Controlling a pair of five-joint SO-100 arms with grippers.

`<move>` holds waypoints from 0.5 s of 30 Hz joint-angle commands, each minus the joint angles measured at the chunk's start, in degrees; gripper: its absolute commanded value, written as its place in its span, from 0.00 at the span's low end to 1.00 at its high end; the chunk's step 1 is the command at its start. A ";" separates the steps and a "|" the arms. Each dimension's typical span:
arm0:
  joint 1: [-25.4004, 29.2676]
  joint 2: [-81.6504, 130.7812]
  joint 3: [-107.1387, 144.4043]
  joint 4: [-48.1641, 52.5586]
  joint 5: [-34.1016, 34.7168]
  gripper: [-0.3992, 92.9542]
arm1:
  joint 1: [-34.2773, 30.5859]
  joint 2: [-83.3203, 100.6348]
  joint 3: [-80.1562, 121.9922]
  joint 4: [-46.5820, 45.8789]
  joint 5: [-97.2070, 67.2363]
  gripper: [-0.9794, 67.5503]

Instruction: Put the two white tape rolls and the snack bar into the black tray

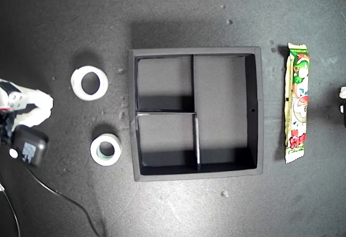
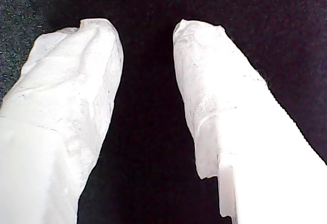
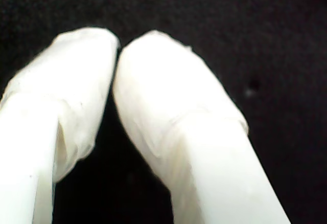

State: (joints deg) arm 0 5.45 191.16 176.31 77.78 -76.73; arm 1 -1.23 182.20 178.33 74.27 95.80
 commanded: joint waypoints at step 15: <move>-2.11 2.90 3.52 1.85 -12.30 0.01 | 3.87 -0.35 0.70 -1.41 -1.23 0.04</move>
State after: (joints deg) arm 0 4.48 191.16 176.31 77.78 -85.96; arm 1 2.29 182.20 178.33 73.92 95.80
